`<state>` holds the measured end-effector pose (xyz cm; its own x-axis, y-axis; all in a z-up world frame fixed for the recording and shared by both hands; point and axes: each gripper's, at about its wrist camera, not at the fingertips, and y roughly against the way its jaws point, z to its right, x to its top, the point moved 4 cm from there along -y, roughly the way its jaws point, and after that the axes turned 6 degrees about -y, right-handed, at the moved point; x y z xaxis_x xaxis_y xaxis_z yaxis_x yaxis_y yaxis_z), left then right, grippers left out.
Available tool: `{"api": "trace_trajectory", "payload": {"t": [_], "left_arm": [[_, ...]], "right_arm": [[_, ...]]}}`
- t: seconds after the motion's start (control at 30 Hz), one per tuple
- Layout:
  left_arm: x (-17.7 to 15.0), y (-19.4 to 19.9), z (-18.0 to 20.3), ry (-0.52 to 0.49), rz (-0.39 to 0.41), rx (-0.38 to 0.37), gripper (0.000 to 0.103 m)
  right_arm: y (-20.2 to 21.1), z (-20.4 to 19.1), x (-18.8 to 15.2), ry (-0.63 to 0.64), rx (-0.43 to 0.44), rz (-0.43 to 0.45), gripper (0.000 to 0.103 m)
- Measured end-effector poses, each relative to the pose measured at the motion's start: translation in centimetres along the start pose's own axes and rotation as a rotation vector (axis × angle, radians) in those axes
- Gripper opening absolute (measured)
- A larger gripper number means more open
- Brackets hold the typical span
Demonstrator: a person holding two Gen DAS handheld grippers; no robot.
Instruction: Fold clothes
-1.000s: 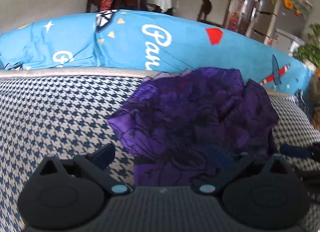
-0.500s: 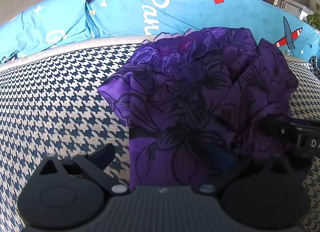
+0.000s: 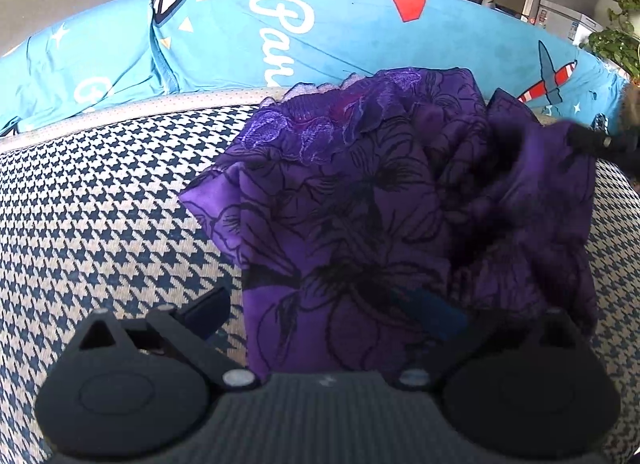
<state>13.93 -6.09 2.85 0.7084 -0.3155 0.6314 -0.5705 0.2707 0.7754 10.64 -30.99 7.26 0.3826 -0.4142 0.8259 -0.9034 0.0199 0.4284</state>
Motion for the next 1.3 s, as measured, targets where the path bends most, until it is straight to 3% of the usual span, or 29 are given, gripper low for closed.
{"api": "trace_trajectory", "payload": {"t": [0.17, 0.33, 0.43, 0.57, 0.67, 0.8, 0.93, 1.1, 1.2, 1.3], "left_arm": [[-0.2, -0.3, 0.9, -0.034, -0.011, 0.0, 0.103], [-0.3, -1.1, 1.2, -0.035, -0.028, 0.026, 0.103], [-0.4, -1.6, 1.2, -0.034, -0.035, 0.052, 0.103], [-0.5, -2.5, 1.2, -0.034, -0.052, 0.091, 0.103], [-0.6, -2.9, 1.1, -0.034, -0.055, 0.119, 0.103], [-0.5, -2.8, 0.9, -0.043, -0.031, 0.2, 0.103], [-0.3, -3.0, 0.6, -0.05, -0.016, 0.28, 0.103], [0.3, -3.4, -1.3, -0.022, -0.026, 0.402, 0.103], [0.2, -3.6, -3.1, 0.089, -0.058, 0.324, 0.103], [0.4, -3.6, -4.0, 0.145, -0.065, 0.276, 0.103]], "right_arm": [[2.7, 2.2, 2.4, 0.023, -0.163, 0.13, 0.006], [4.1, 4.0, 3.0, 0.03, -0.272, 0.152, 0.011], [4.5, 3.8, 3.0, 0.056, -0.264, 0.163, 0.017], [4.6, 2.6, 2.6, 0.122, -0.225, 0.177, 0.033], [3.6, 1.3, 1.4, 0.147, -0.096, 0.075, 0.045], [1.6, -0.7, -1.4, 0.214, 0.044, -0.102, 0.05], [-0.1, -3.2, -4.8, 0.33, 0.11, -0.218, 0.057], [-2.6, -5.0, -7.7, 0.455, 0.076, -0.256, 0.057], [-3.9, -5.0, -8.3, 0.448, 0.061, -0.267, 0.055], [-4.2, -5.1, -7.7, 0.409, 0.056, -0.257, 0.034]]}}
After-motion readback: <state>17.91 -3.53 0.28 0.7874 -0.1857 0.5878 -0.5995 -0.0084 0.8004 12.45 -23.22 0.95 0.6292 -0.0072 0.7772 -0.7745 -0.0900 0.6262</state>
